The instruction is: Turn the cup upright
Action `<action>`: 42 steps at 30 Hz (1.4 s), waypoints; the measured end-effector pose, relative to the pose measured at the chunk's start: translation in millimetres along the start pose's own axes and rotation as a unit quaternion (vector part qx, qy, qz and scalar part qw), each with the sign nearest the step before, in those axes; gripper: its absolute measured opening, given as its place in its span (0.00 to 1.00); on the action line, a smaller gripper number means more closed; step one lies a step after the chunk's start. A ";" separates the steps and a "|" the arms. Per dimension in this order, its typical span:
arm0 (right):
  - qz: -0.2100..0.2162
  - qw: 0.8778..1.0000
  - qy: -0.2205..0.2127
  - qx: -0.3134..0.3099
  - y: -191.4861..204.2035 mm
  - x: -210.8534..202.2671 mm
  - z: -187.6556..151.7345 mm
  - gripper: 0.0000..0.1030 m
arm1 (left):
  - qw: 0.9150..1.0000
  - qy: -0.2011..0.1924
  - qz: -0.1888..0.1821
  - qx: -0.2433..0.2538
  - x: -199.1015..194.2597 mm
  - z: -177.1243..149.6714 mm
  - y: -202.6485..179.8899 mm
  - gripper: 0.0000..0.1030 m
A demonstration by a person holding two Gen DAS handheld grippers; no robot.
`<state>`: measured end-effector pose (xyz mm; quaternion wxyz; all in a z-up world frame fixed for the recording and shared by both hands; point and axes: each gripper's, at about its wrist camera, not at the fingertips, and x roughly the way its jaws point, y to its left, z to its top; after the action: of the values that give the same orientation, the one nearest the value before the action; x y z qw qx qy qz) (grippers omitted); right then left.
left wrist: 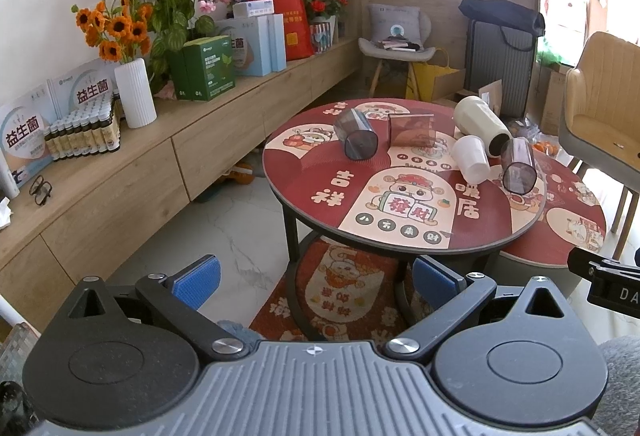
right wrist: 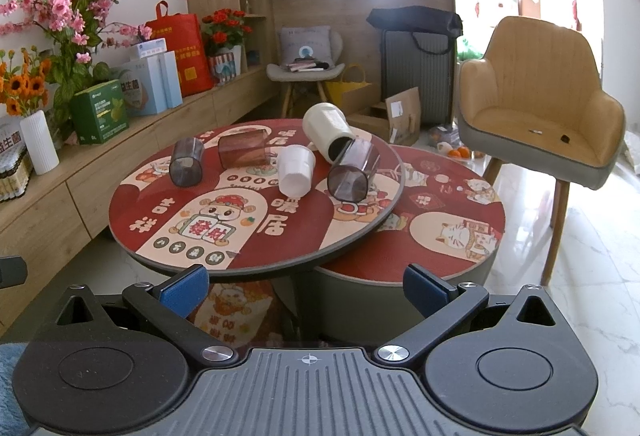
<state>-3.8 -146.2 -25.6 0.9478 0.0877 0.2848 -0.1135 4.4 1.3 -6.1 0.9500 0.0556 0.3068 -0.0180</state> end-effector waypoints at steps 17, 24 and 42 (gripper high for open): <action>-0.016 1.000 0.001 -0.009 -2.5 56.4 19.1 1.00 | 0.999 0.032 -0.009 0.005 70.6 22.9 2.2 1.00; -0.013 1.000 -0.025 0.001 -7.0 126.7 52.3 1.00 | 0.999 0.027 -0.026 0.009 137.6 76.6 -11.5 1.00; 0.006 0.999 0.029 0.045 -43.2 200.3 52.2 1.00 | 0.996 -0.024 -0.076 0.048 330.5 211.1 -115.7 0.80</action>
<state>174.5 -232.8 -99.2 0.9348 0.1354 0.3062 -0.1182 387.2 -138.3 -40.3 0.9491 0.0767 0.2864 -0.1061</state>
